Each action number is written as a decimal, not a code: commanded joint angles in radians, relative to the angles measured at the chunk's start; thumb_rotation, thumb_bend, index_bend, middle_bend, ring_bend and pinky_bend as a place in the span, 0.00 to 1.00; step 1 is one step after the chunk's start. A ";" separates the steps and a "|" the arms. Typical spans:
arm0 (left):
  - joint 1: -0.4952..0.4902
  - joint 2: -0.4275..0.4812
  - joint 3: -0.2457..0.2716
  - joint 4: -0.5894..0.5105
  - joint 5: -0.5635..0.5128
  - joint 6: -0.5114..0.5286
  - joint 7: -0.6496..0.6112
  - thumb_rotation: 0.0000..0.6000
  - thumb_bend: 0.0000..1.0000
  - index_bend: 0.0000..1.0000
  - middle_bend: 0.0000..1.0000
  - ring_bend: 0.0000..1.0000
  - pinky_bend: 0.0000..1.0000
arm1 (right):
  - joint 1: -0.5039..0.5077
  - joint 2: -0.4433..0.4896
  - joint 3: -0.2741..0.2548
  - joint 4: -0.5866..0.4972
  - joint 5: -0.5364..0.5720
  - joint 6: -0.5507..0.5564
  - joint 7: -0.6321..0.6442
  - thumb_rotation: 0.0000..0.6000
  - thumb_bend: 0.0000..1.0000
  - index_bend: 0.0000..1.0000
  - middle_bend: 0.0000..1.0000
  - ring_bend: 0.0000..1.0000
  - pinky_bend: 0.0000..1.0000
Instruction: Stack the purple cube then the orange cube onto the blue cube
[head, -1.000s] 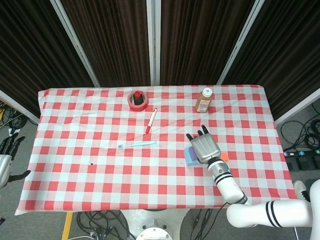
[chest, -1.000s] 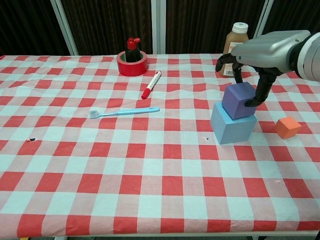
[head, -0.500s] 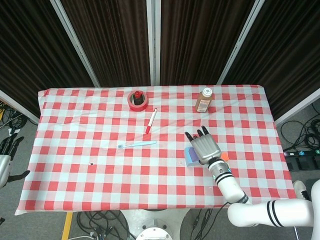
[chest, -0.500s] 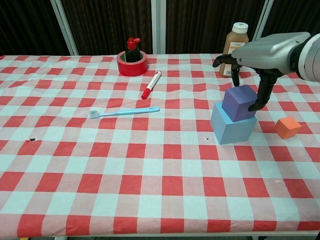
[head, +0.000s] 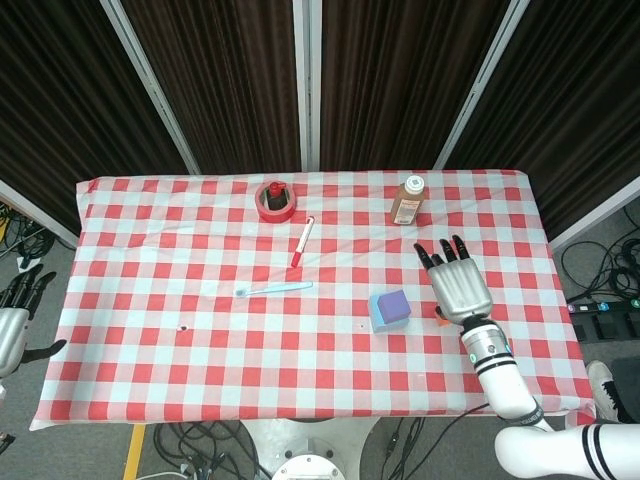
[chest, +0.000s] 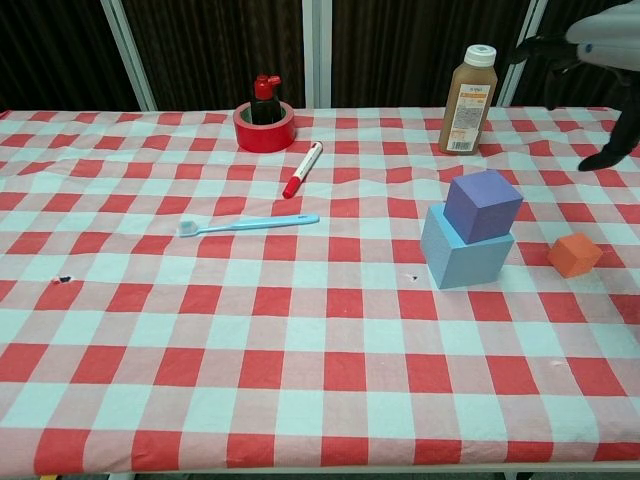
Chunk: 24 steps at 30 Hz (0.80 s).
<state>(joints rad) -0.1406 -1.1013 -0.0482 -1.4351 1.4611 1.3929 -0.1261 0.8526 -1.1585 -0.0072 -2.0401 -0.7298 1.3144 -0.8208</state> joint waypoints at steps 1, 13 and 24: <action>-0.002 0.000 0.000 -0.005 0.003 0.000 0.007 1.00 0.13 0.13 0.12 0.09 0.22 | -0.080 0.049 -0.070 0.147 -0.177 -0.078 0.150 1.00 0.05 0.00 0.32 0.07 0.00; -0.008 0.004 0.005 -0.011 -0.007 -0.022 0.044 1.00 0.12 0.13 0.12 0.09 0.22 | -0.169 -0.111 -0.167 0.677 -0.603 -0.258 0.536 1.00 0.06 0.00 0.39 0.07 0.00; -0.022 -0.006 0.001 -0.019 -0.016 -0.040 0.069 1.00 0.12 0.13 0.12 0.09 0.22 | -0.178 -0.140 -0.185 0.765 -0.764 -0.306 0.618 1.00 0.06 0.00 0.40 0.07 0.00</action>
<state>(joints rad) -0.1620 -1.1071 -0.0473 -1.4540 1.4455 1.3537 -0.0571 0.6774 -1.2957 -0.1934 -1.2784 -1.4891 1.0105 -0.2071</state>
